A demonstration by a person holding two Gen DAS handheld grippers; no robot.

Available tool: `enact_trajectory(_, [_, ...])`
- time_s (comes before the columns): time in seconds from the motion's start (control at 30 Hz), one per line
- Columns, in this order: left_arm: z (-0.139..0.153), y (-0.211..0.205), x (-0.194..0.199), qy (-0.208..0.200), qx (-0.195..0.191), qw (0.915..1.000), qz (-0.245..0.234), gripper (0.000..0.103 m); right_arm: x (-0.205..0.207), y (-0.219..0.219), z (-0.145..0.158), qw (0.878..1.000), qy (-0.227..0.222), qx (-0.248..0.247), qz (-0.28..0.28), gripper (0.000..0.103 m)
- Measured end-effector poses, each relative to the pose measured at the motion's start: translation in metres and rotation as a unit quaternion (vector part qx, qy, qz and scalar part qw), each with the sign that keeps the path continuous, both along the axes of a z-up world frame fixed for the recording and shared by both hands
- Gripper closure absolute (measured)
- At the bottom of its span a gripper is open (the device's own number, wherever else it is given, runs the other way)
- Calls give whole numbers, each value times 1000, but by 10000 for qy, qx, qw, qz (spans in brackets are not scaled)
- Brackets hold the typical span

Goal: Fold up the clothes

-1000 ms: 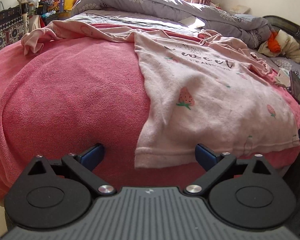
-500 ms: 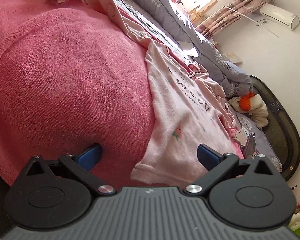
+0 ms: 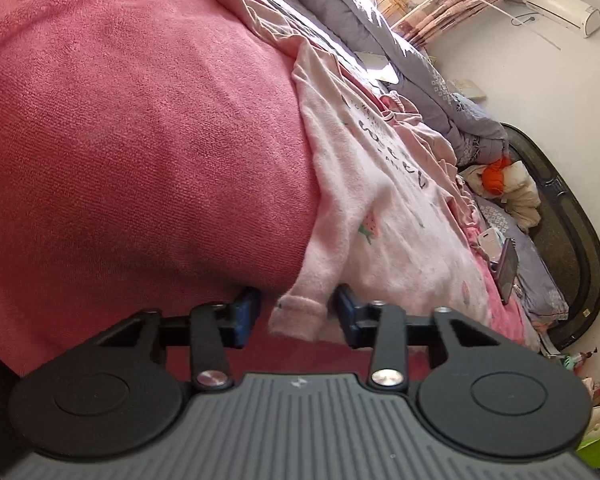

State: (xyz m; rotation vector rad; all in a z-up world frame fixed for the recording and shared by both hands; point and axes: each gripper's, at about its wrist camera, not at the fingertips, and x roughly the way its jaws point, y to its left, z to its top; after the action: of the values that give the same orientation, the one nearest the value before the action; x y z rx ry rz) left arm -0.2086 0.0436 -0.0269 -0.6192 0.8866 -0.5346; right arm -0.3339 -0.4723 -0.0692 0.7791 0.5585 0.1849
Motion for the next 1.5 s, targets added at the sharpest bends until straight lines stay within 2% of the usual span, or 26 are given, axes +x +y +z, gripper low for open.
enact_trajectory(0.03, [4, 3, -4, -60, -180, 9998, -83, 103, -3, -3, 3, 10000, -22, 87, 14, 86])
enact_trajectory(0.07, [11, 5, -8, -155, -331, 9992, -158, 101, -8, -4, 8, 9998, -136, 122, 34, 94])
enact_trajectory(0.13, [30, 5, -16, -520, -473, 9972, -274, 101, -17, -7, 25, 9990, -424, 140, 45, 94])
enact_trajectory(0.23, [54, -1, -24, -919, -453, 9936, -482, 101, -30, -8, 56, 9963, -860, 13, 72, 94])
enact_trajectory(0.33, [58, -6, -28, -950, -286, 9931, -618, 101, -42, -7, 77, 9936, -1105, -236, 67, 95])
enact_trajectory(0.43, [45, -6, -26, -682, 33, 9963, -519, 101, -45, -6, 79, 9934, -963, -622, -70, 95])
enact_trajectory(0.5, [29, 0, -23, -342, 140, 9988, -333, 101, -41, -3, 71, 9910, -551, -1194, -268, 95])
enact_trajectory(0.57, [18, 5, -21, -122, 152, 9996, -196, 101, -35, -2, 59, 9895, -211, -1382, -369, 95])
enact_trajectory(0.63, [16, 6, -21, -108, 145, 9997, -192, 101, -32, -2, 45, 9920, -137, -1179, -434, 89])
enact_trajectory(0.67, [15, 7, -20, -101, 142, 9997, -190, 101, -32, -3, 41, 9921, -154, -1158, -464, 85])
enact_trajectory(0.73, [14, 7, -20, -88, 135, 9997, -186, 101, -27, -2, 35, 9914, -235, -1200, -472, 68])
enact_trajectory(0.77, [13, 8, -20, -81, 132, 9997, -184, 101, -24, -1, 32, 9913, -238, -1215, -457, 55])
enact_trajectory(0.8, [12, 8, -20, -74, 128, 9997, -182, 101, -19, 0, 29, 9913, -219, -1229, -416, 54])
enact_trajectory(0.97, [9, 10, -19, -43, 112, 9998, -172, 101, -2, 3, 26, 9924, -144, -1209, -171, 55])
enact_trajectory(1.07, [9, 9, -18, -44, 116, 9998, -177, 101, -6, 3, 30, 9938, -236, -1090, 38, 63])
enact_trajectory(1.5, [9, 8, -16, -11, 148, 9997, -192, 101, -7, 3, 20, 9973, -70, -711, 147, 70])
